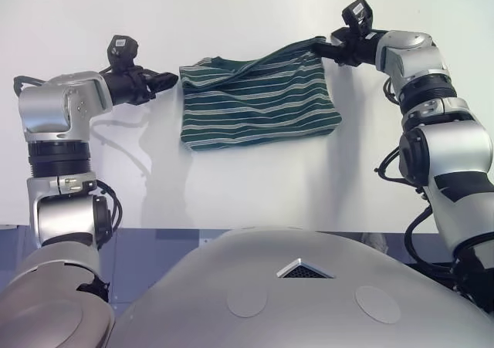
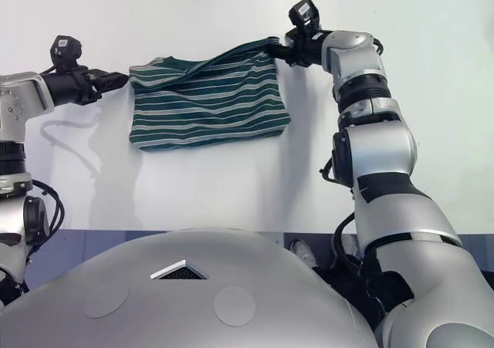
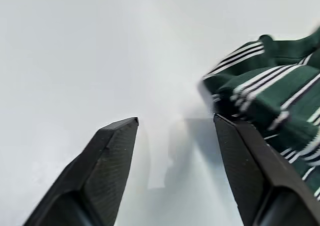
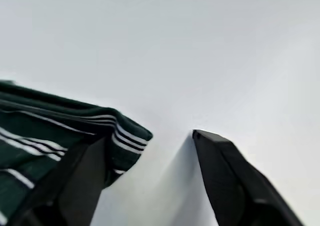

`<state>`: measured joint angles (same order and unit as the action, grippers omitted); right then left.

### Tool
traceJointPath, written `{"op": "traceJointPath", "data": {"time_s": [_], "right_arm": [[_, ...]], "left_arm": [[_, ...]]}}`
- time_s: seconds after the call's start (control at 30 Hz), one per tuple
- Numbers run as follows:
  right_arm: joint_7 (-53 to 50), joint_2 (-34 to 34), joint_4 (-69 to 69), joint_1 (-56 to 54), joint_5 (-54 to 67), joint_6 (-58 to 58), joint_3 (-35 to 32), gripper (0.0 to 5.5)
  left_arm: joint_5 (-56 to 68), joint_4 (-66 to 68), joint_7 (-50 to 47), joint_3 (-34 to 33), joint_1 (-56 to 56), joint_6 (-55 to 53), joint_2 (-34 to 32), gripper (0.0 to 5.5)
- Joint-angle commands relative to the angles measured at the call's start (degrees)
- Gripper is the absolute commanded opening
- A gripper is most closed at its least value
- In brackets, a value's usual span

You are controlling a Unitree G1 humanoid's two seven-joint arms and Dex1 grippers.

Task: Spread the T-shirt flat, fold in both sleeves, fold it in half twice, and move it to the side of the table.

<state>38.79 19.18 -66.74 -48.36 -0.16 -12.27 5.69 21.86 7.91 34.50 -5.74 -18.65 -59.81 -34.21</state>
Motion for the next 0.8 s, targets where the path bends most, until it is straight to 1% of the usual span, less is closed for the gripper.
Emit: {"op": "traceJointPath", "data": {"time_s": [0.03, 0.07, 0.17, 0.2, 0.23, 0.27, 0.4, 0.43, 0.5, 0.53, 0.6, 0.63, 0.67, 0.73, 0.8], "right_arm": [[-6.1, 1.0, -2.4, 2.0, 0.0, -3.1, -2.6, 3.74], [-5.8, 0.7, -2.0, 2.4, 0.7, -3.4, -3.4, 4.07], [-0.4, -0.6, 0.1, 3.6, 2.2, -5.1, -4.2, 4.09], [0.4, -0.7, 0.7, 4.0, 2.5, -5.7, -4.3, 4.09], [0.1, -0.8, 0.9, 4.2, 2.9, -6.4, -4.9, 4.09], [-0.5, -0.8, 1.0, 4.3, 3.5, -7.2, -5.7, 4.09], [-2.4, -0.7, 1.4, 4.4, 6.0, -9.0, -9.1, 4.09], [-2.6, -0.8, 1.7, 4.4, 6.3, -9.0, -9.6, 4.09], [-3.3, -1.0, 2.2, 4.2, 7.1, -9.1, -10.4, 4.09], [-3.8, -1.1, 2.3, 3.9, 7.3, -9.1, -10.8, 4.09], [-4.9, -2.0, 2.3, 3.8, 7.1, -8.6, -10.9, 4.09], [-5.3, -2.5, 2.4, 4.1, 7.0, -8.3, -11.0, 4.09], [-5.7, -3.0, 2.6, 4.6, 7.0, -8.0, -11.0, 4.09], [-6.0, -3.7, 2.8, 5.5, 7.0, -7.5, -11.1, 4.09], [-6.4, -4.2, 3.0, 6.6, 6.5, -7.0, -10.7, 4.09]], "left_arm": [[0.9, 0.1, -7.3, -6.6, -1.7, -0.3, 5.0, 3.49], [1.5, -0.3, -8.6, -8.0, -2.1, -0.5, 6.3, 3.80], [2.9, -3.2, -11.6, -10.2, -2.0, -1.9, 9.2, 4.26], [2.5, -5.4, -10.5, -8.6, -1.8, 0.1, 8.2, 4.42], [2.1, -8.9, -6.9, -6.3, -1.4, 4.4, 6.5, 4.55], [2.8, -12.8, -3.2, -4.8, -1.4, 8.2, 5.5, 4.55], [11.8, -27.2, 5.9, -3.3, -2.7, 12.7, 7.3, 4.55], [12.6, -29.5, 8.0, -1.7, -2.0, 13.7, 6.7, 4.55], [9.8, -31.8, 11.2, 4.4, 0.4, 16.1, 3.9, 4.55], [6.0, -31.0, 11.5, 8.4, 1.6, 18.7, 2.7, 4.55], [-15.1, -22.0, 4.9, 22.2, 1.0, 35.3, 0.7, 4.55], [-24.8, -17.7, 0.9, 27.9, -0.6, 43.5, 0.5, 4.55], [-31.9, -14.3, -2.6, 31.8, -2.4, 49.6, 1.1, 4.55], [-39.2, -9.7, -6.1, 35.9, -4.7, 56.5, 2.6, 4.55], [-41.6, -7.3, -6.5, 37.6, -5.0, 60.3, 4.3, 4.55]]}}
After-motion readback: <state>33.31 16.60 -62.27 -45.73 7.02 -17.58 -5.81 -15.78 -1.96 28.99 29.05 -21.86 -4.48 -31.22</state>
